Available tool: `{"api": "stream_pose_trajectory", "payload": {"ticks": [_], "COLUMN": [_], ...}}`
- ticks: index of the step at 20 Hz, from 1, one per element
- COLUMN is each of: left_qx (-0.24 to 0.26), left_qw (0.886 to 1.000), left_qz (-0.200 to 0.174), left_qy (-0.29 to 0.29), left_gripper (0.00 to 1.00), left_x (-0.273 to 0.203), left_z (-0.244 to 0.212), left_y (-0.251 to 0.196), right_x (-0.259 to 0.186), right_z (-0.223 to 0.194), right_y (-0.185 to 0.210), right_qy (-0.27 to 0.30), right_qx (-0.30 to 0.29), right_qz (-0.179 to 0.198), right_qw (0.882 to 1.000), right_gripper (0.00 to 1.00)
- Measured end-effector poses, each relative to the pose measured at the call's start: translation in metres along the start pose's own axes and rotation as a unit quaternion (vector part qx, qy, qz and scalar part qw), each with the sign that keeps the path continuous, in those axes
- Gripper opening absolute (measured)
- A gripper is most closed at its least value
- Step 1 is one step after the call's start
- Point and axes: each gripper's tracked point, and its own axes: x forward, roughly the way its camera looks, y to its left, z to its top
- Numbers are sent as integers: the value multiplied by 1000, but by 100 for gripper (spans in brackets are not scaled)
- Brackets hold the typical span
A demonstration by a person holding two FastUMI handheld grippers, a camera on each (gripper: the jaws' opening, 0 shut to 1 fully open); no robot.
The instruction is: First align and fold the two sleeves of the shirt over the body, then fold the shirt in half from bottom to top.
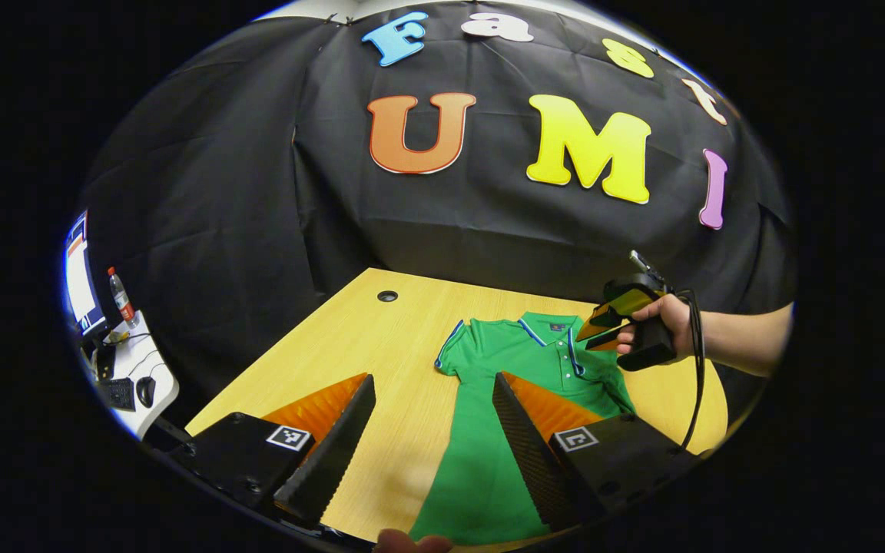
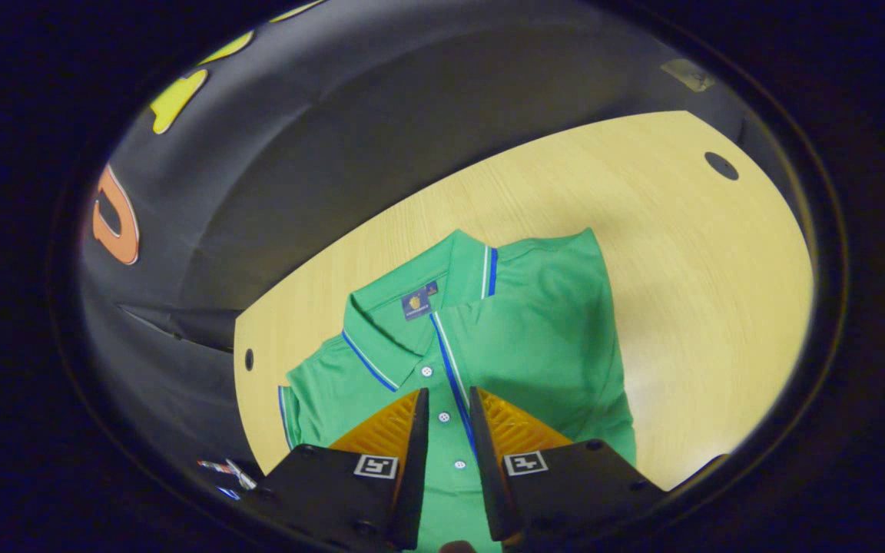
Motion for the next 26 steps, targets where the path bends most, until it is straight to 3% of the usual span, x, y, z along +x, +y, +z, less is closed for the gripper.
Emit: {"api": "stream_pose_trajectory", "payload": {"ticks": [1,2,4,8,13,17,18,19,21,22,26], "left_qx": [1,0,6,11,2,-22,-23,-23,-38,-44,-28], "left_qw": [1000,1000,1000,998,994,989,987,984,979,971,953], "left_qz": [-4,-9,-22,-69,-105,-139,-146,-153,-161,-180,-201], "left_qy": [-1,-1,-3,-8,3,43,68,89,119,149,225], "left_gripper": [99,99,99,99,99,99,99,99,98,99,98], "left_x": [2,5,19,28,62,97,113,133,148,161,225], "left_z": [2,4,4,9,18,21,14,12,9,2,-25], "left_y": [2,3,4,-11,-12,-6,-5,-2,-3,-7,-22], "right_x": [-6,-16,-52,-119,-248,-292,-296,-299,-302,-301,-307], "right_z": [1,0,-10,-23,-62,-97,-110,-126,-143,-160,-175], "right_y": [1,5,7,9,-13,-50,-64,-77,-93,-102,-137], "right_qy": [-5,-12,-48,-100,-210,-254,-256,-249,-237,-225,-210], "right_qx": [-3,-15,-113,-193,-266,-301,-303,-300,-283,-279,-253], "right_qz": [0,5,-5,4,31,6,-1,-8,-16,-14,-17], "right_qw": [1000,1000,992,976,940,919,918,921,929,934,944], "right_gripper": [28,51,96,96,97,97,97,92,92,97,97]}}
